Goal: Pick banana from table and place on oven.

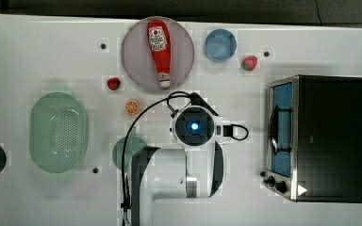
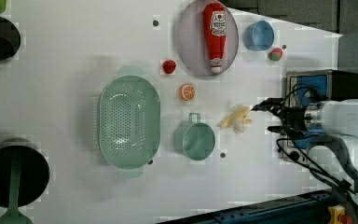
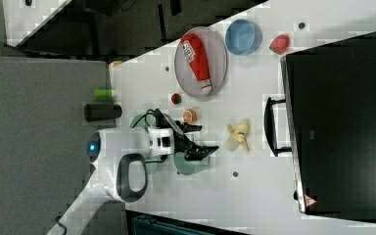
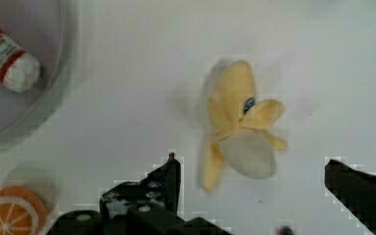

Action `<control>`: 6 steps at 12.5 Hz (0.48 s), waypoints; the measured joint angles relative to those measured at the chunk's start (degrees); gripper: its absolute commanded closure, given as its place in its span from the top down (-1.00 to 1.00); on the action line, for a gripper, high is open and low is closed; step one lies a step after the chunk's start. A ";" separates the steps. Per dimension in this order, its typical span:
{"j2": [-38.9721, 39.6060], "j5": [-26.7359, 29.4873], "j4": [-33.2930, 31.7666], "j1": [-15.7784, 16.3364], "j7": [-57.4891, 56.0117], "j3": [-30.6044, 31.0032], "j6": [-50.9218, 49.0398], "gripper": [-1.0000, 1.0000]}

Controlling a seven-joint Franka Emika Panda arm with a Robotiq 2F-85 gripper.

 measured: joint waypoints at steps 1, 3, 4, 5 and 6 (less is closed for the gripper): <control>2.00 0.51 0.00 0.07 0.00 -0.20 2.29 1.00; 6.16 0.37 -0.11 -0.23 0.00 -0.58 4.48 1.00; 8.13 0.72 -0.22 -0.69 0.00 -0.59 6.74 1.00; 10.45 0.86 0.22 -1.12 0.00 -0.48 8.98 1.00; 12.27 0.68 0.34 -1.39 0.00 -0.30 10.71 1.00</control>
